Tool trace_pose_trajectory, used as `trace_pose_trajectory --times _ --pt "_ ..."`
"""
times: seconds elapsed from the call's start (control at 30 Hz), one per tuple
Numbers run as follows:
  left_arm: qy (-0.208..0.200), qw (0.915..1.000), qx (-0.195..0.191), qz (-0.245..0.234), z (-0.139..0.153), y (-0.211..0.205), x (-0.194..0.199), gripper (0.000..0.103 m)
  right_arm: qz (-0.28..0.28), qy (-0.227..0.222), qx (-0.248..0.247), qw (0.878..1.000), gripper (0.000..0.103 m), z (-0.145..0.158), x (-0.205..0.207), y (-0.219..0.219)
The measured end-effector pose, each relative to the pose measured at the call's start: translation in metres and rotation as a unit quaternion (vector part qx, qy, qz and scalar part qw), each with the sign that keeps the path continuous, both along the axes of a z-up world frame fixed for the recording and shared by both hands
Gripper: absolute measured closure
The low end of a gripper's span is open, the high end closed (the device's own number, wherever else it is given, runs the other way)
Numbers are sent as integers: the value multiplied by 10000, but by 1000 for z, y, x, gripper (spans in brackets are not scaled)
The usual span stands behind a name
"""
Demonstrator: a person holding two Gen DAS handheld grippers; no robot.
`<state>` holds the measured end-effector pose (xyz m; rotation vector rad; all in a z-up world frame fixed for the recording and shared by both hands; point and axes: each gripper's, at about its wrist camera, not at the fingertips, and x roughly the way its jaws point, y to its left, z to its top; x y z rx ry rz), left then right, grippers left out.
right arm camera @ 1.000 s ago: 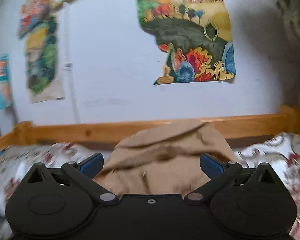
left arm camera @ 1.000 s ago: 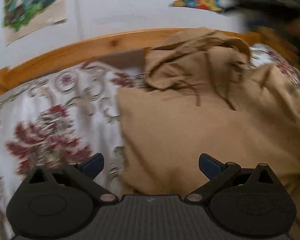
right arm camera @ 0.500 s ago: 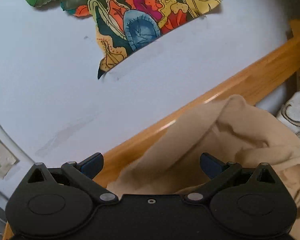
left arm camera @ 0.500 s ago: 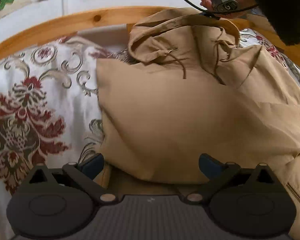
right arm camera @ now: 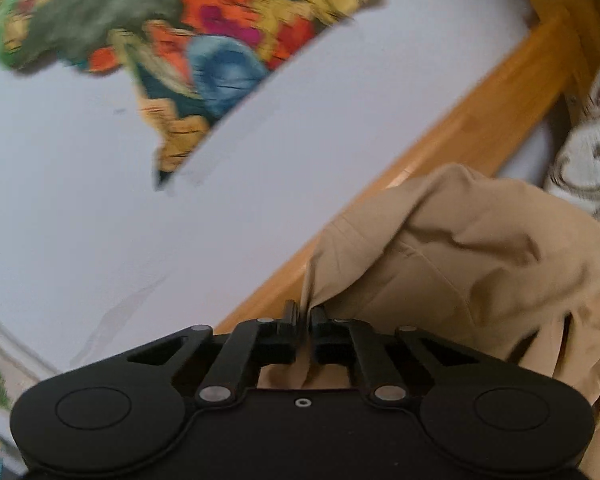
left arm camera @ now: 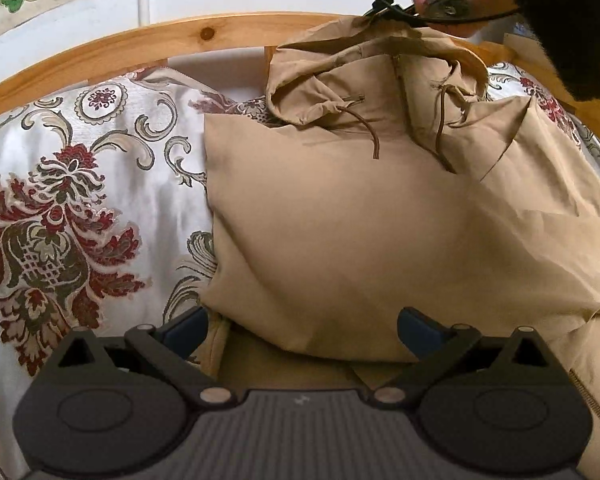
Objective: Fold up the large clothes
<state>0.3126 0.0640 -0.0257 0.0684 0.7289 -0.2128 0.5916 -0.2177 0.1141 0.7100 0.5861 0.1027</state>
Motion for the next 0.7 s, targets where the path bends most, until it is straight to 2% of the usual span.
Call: trace_pose_trajectory --times 0.23,0.4,0.57,0.7 --pt "-121 9999 40 59 15 -9 -5 0 519 -374 -8 9980 101 36 -55 -13" --pt "-359 9991 230 4 35 -17 -15 0 977 -540 247 9934 101 53 -109 -27" --pt "-532 9973 495 -35 54 -25 -33 0 1390 -667 330 9875 101 50 -177 -48" --pt "-731 9894 1168 456 59 -33 -46 0 1526 -847 110 9846 101 24 -240 -61"
